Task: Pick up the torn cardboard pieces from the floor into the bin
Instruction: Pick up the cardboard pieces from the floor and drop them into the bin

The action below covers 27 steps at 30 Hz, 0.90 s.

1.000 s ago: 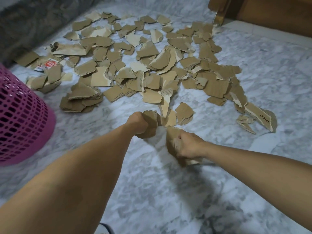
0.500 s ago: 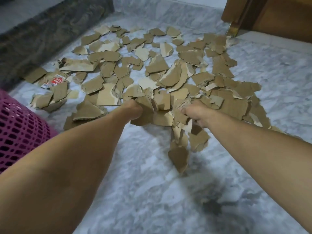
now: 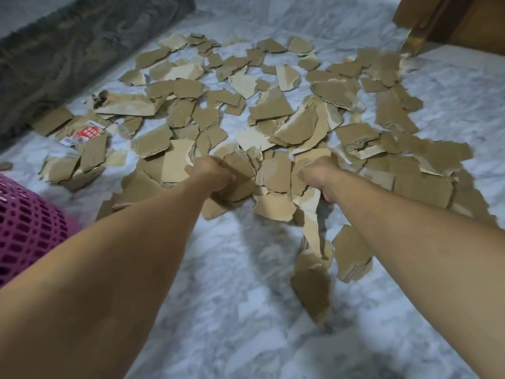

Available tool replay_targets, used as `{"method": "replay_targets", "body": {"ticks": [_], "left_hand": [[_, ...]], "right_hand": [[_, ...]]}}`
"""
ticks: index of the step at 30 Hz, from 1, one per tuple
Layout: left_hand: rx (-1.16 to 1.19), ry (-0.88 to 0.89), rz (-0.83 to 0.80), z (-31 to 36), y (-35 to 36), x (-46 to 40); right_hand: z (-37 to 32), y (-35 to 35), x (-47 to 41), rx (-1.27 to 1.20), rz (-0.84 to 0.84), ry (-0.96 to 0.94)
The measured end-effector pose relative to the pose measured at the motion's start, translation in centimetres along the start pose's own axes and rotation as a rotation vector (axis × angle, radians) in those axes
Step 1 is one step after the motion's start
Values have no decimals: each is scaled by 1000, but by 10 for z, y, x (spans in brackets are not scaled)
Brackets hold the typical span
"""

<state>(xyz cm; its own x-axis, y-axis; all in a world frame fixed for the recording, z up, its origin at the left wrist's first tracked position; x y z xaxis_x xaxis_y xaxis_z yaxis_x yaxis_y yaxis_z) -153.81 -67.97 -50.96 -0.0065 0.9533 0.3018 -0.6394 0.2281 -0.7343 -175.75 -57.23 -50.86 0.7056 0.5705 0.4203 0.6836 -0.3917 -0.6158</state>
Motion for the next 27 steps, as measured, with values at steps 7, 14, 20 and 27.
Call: {"method": "replay_targets", "body": {"ticks": [7,14,20,27], "left_hand": [[285,-78,-133,2,0,12],[253,-12,-34,24,-36,29],[93,59,-33,75,-109,65],[-3,92,-35,108,-204,103]], "right_hand": [[4,-3,21,-75,-25,-20],[-24,-38,39,-88,85,-81],[-87,-85,76,47,29,-209],[-180,-118,136,134,-98,-428]]}}
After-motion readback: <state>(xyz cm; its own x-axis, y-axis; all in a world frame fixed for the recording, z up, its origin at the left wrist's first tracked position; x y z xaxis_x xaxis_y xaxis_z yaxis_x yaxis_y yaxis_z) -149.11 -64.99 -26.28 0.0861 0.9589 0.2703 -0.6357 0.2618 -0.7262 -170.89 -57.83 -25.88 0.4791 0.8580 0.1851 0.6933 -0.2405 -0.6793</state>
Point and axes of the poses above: each hand's wrist, its own x-axis away from the middle knuckle, its own y-axis out of the palm, z = x × y, the point moved 4 cm from there along -x, towards the middle knuckle, and after that the axes turned 10 degrees about z, right-handed, at the moved point
